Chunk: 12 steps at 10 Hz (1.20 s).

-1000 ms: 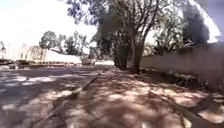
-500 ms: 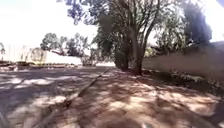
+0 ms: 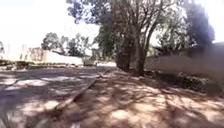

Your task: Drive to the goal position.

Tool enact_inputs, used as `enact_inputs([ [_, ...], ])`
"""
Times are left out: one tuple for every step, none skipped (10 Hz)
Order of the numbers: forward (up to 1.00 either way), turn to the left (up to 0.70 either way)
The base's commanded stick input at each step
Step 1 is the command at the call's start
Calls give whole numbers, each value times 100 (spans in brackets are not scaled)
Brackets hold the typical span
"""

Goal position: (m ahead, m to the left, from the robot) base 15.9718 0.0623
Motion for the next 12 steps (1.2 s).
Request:
enact_inputs([
  [70,0],
  [70,0],
  [70,0],
  [70,0],
  [70,0],
  [70,0],
  [70,0],
  [70,0],
  [70,0],
  [70,0],
  [70,0],
  [70,0],
])
